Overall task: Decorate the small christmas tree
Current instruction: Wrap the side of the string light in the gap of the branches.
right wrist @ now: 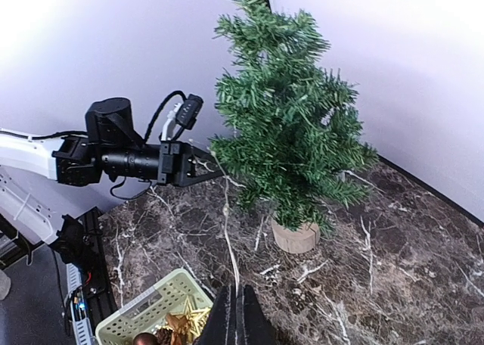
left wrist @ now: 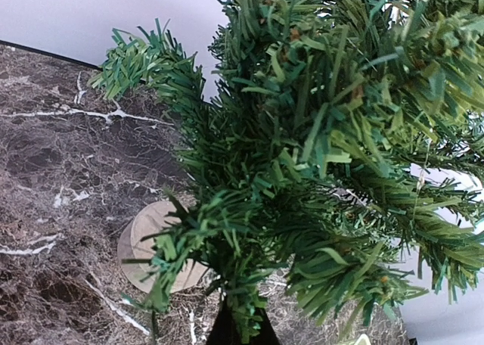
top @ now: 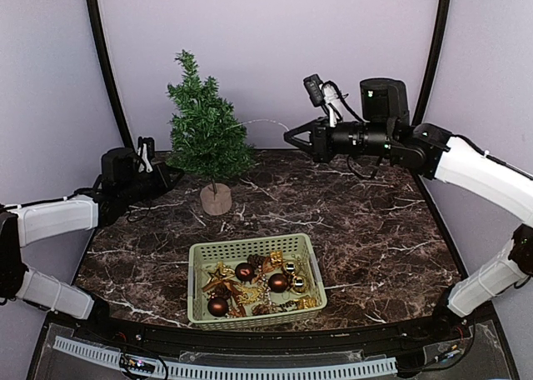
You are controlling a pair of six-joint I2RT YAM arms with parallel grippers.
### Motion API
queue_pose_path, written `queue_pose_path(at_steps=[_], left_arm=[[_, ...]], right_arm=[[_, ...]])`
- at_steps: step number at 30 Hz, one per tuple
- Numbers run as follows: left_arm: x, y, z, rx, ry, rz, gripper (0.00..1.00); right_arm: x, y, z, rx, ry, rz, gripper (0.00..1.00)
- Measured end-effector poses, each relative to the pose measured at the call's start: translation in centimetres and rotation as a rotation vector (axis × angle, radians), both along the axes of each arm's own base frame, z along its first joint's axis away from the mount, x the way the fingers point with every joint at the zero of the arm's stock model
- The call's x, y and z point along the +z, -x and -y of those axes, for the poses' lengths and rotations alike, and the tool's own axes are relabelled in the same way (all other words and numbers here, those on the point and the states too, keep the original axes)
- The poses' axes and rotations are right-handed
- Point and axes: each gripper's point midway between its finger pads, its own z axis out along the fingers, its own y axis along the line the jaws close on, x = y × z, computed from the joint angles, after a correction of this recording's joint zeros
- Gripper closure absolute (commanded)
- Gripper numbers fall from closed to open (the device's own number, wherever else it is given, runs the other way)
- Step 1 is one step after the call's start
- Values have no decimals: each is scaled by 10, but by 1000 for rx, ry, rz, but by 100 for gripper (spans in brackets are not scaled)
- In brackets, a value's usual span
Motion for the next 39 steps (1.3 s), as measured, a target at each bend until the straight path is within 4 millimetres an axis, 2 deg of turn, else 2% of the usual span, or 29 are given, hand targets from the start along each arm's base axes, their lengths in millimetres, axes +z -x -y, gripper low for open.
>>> queue_pose_path(at_steps=[3,5,9,11,16,19,23,26,27,28,29,31,35,39], left_arm=[[0,-1,-3,-6,-9,6,100],[0,-2,-6,-8,-14,9,100],[0,-4,-13,-10,-21,14,100],[0,-5,-19,-10,-22,16,100],[-6,-20,-29,-30,-23,13,100],[-7,-35,-32,-47,-28,25,100],[-7,-56,-34,-67,-46,52,100],[-4,-72,-36,-77,-68,81,79],[-3,-76,-36,-80,-79,91,65],[-2,-80,-36,-81,-88,99,59],[0,-83,-37,-77,-99,109,49],[5,-86,-40,-67,-125,127,40],[15,-80,-49,-20,-157,144,34],[36,-50,-55,14,-153,184,30]], right_arm=[[12,6,-6,24,-13,14,100],[22,2,-8,5,-30,25,100],[37,-21,-7,-98,-49,49,100],[41,-39,-9,-170,-50,60,100],[28,-75,-19,-281,-22,66,100],[16,-87,-27,-303,-4,57,100],[15,-98,-37,-311,-21,62,100],[25,-106,-43,-325,-57,77,100],[28,-108,-44,-330,-68,83,100],[32,-111,-45,-340,-80,90,100],[36,-115,-46,-351,-89,97,100],[39,-122,-47,-370,-106,102,100],[36,-133,-50,-390,-115,94,100],[26,-142,-48,-407,-103,83,100]])
